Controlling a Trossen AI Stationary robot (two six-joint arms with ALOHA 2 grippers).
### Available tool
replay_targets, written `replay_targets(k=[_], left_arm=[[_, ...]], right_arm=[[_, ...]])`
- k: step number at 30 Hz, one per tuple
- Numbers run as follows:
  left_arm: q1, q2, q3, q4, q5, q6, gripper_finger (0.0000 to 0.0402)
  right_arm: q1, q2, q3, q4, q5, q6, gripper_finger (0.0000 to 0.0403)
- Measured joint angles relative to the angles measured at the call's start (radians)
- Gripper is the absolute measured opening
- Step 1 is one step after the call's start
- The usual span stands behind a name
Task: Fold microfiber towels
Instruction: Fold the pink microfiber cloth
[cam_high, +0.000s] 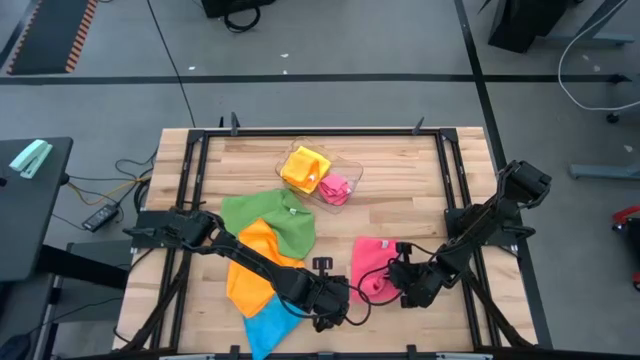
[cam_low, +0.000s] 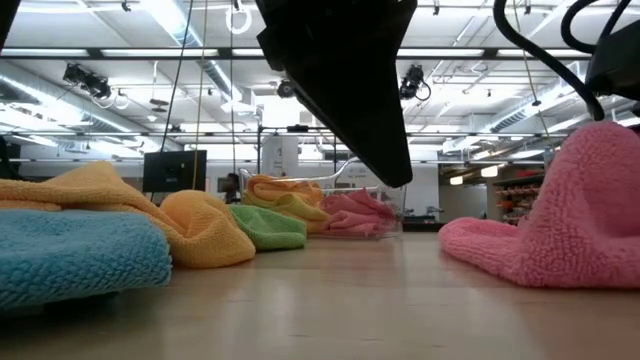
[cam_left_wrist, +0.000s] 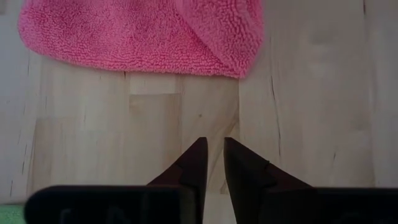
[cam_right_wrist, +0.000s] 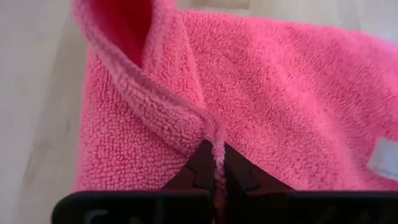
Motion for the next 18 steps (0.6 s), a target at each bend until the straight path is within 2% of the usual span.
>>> replay_targets(k=[4, 10, 14, 18], left_arm=[[0.000, 0.000, 0.000, 0.002, 0.000, 0.000, 0.0057], [0.000, 0.003, 0.000, 0.043, -0.001, 0.036, 0.0060], [0.002, 0.026, 0.001, 0.154, -0.009, 0.088, 0.0077], [0.007, 0.048, 0.000, 0.244, -0.013, 0.119, 0.0110]], right_arm=[[0.000, 0.000, 0.000, -0.009, -0.013, 0.007, 0.0034], [0.000, 0.000, 0.000, -0.010, -0.014, 0.002, 0.0101], [0.000, 0.000, 0.000, -0.011, -0.014, 0.005, 0.0141], [0.000, 0.000, 0.001, -0.012, -0.015, 0.006, 0.0164]])
